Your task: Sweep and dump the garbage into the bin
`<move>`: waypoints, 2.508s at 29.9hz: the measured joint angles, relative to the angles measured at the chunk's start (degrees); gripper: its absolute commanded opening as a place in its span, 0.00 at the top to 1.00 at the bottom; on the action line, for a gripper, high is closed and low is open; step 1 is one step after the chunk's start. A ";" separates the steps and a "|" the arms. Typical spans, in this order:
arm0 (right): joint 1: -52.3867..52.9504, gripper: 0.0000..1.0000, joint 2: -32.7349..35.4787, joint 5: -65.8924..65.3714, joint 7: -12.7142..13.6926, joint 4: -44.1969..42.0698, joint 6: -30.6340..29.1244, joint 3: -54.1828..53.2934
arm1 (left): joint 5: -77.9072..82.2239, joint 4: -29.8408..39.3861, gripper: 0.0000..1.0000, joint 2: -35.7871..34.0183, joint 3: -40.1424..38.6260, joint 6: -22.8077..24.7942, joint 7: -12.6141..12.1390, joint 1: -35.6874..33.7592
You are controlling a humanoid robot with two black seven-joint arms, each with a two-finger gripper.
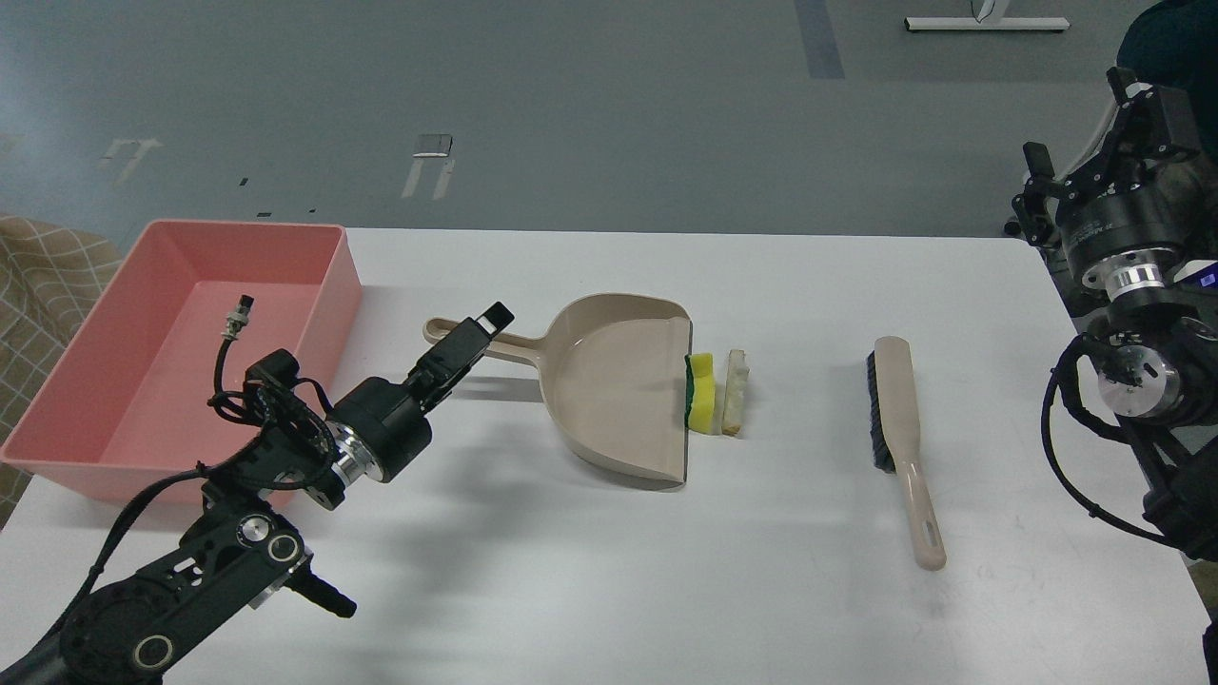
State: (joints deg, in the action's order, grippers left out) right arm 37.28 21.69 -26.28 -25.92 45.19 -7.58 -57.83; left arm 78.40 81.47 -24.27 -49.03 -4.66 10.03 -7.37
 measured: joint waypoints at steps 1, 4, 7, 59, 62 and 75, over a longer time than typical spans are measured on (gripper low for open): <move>0.00 0.00 0.00 0.00 0.00 0.00 0.01 0.00 | 0.00 -1.01 0.05 0.54 0.03 -0.66 0.00 0.00; 0.03 0.00 0.00 0.00 0.00 0.00 0.02 0.00 | 0.00 -3.30 0.05 1.74 0.14 -1.92 -0.01 0.00; 0.07 0.00 0.00 0.00 0.00 0.00 0.01 0.00 | 0.00 -4.66 0.05 2.65 0.22 -2.26 -0.05 0.00; 0.34 0.00 0.55 0.00 0.65 0.41 0.13 0.83 | -6.42 -16.56 1.00 9.29 -0.07 -3.97 -0.17 -8.12; 0.93 0.00 2.31 -0.06 1.54 0.86 0.04 4.53 | -8.61 -16.02 1.00 8.91 -0.06 -3.96 -0.17 -8.38; 3.25 0.00 30.02 -6.65 7.57 26.55 -0.10 32.11 | -8.96 -14.88 1.00 7.83 0.05 -4.19 0.31 -8.41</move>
State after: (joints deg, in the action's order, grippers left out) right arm 40.53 51.71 -32.93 -18.35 71.74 -7.68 -25.72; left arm 69.44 66.59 -16.44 -48.98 -8.85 10.34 -15.78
